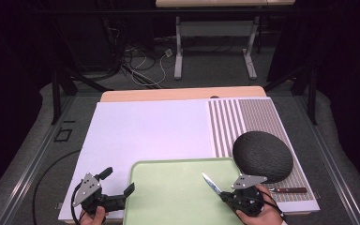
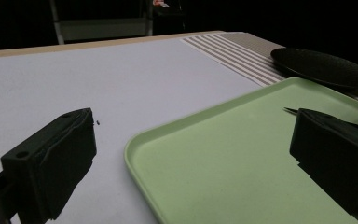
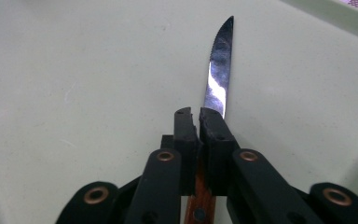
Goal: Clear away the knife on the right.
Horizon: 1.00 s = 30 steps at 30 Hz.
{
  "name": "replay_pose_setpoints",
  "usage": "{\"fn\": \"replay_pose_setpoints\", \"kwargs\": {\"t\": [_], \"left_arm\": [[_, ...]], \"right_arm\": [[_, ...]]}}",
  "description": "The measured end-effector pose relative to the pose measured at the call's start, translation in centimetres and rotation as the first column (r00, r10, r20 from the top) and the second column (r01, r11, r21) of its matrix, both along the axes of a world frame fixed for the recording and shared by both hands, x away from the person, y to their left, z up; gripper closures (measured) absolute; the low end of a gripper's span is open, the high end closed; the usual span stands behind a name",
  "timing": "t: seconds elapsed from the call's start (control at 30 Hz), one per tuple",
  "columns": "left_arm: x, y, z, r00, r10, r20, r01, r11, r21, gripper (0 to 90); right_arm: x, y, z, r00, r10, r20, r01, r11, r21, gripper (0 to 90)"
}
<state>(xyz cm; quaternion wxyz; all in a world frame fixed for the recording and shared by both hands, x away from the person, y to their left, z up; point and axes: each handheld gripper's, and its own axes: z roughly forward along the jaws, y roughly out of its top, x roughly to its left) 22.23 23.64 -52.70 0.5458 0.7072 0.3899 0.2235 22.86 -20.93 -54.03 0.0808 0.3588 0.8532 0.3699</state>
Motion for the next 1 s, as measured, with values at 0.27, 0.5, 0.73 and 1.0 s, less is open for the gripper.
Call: {"fn": "replay_pose_setpoints", "kwargs": {"t": [0.27,0.5,0.73,1.0], "left_arm": [[-0.01,0.02,0.0,1.0,0.0,0.002,0.0,1.0,-0.001,0.4],[0.02,0.0,-0.02,1.0,0.0,-0.001,0.0,1.0,-0.001,0.4],[0.07,0.03,-0.04,1.0,0.0,0.0,0.0,1.0,-0.002,0.4],[0.04,0.02,-0.03,1.0,0.001,-0.001,-0.001,1.0,-0.003,0.4]], "right_arm": [[-0.26,0.78,-0.13,0.9992,0.041,-0.006,-0.041,0.999,-0.022,90.0],[-0.18,0.98,-0.32,0.9988,0.047,-0.015,-0.048,0.999,-0.017,90.0],[0.01,0.95,-0.52,0.9985,0.049,-0.027,-0.049,0.999,-0.022,90.0],[0.26,0.81,-0.73,0.9981,0.042,-0.044,-0.044,0.999,-0.027,90.0]]}}
